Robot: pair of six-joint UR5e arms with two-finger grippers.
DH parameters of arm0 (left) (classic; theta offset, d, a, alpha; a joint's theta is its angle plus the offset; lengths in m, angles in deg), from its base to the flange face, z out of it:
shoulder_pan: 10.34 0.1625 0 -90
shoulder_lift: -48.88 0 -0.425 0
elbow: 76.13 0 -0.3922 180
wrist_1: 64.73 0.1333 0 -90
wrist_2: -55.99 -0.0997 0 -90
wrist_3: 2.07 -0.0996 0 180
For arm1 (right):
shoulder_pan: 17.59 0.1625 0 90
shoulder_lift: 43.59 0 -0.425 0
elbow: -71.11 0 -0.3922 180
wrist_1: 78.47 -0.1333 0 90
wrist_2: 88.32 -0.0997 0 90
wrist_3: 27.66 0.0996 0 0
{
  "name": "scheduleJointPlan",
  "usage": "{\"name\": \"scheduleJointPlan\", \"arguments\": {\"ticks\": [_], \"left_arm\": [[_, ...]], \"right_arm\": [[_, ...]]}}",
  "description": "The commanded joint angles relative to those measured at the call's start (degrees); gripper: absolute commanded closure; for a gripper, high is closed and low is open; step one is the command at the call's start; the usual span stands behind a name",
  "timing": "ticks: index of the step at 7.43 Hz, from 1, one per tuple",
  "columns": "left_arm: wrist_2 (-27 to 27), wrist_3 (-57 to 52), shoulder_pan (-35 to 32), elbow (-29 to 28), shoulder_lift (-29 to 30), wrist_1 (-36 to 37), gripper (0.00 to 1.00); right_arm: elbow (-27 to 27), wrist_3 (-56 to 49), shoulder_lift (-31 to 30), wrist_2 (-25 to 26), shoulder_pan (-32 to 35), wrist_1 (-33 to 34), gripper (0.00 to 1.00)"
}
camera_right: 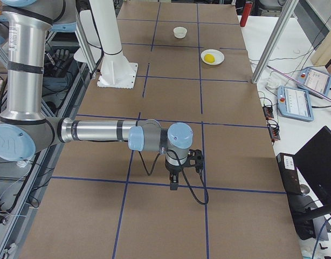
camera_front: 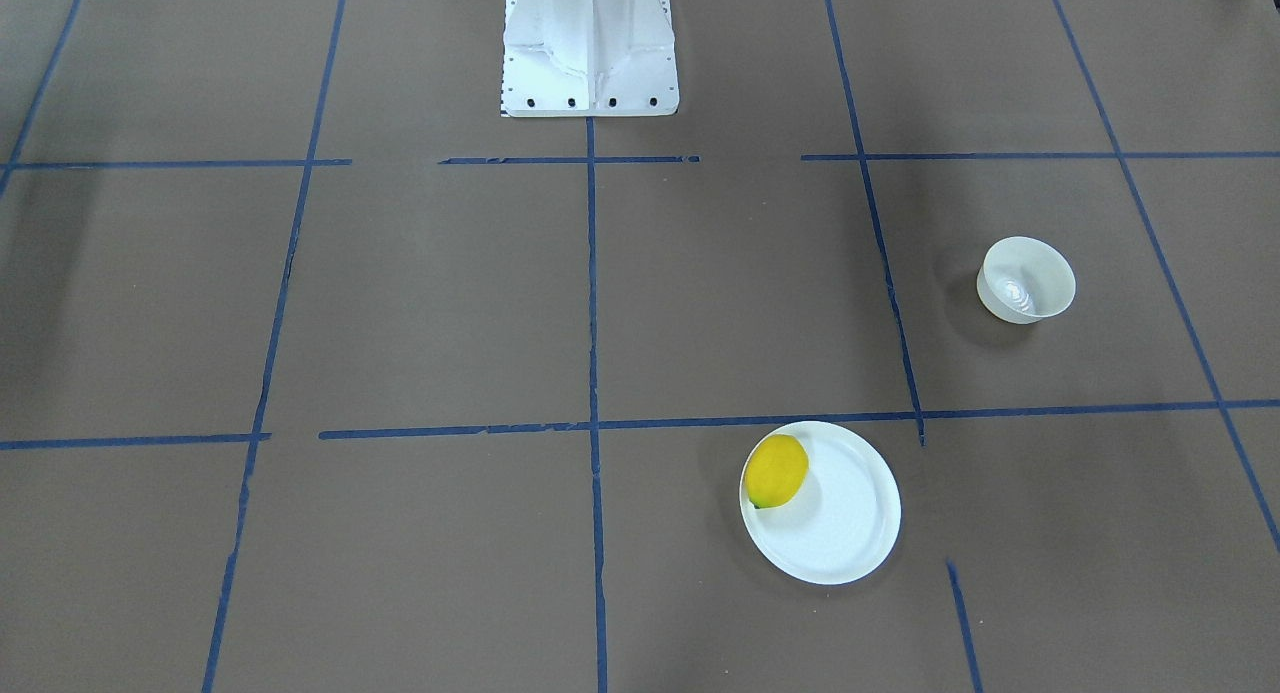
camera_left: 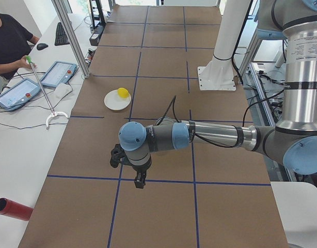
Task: Move lemon from plate to bowl
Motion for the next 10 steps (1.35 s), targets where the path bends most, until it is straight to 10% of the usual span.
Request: {"name": "scheduleJointPlan", "arguments": {"ticks": [1,6,10], "left_arm": [[-0.3,-0.2,0.0,0.6,-0.4,0.0,0.0],[-3.9,0.3,0.4,0.5,-0.3,-6.8,0.0],[2.9,17.6,17.0,0.3,9.4,-16.2,0.0]], "right_arm": [[0.0,0.0,0.0,0.0,0.0,0.0,0.0],[0.0,0.0,0.0,0.0,0.0,0.0,0.0],[0.0,0.0,0.0,0.0,0.0,0.0,0.0]]}}
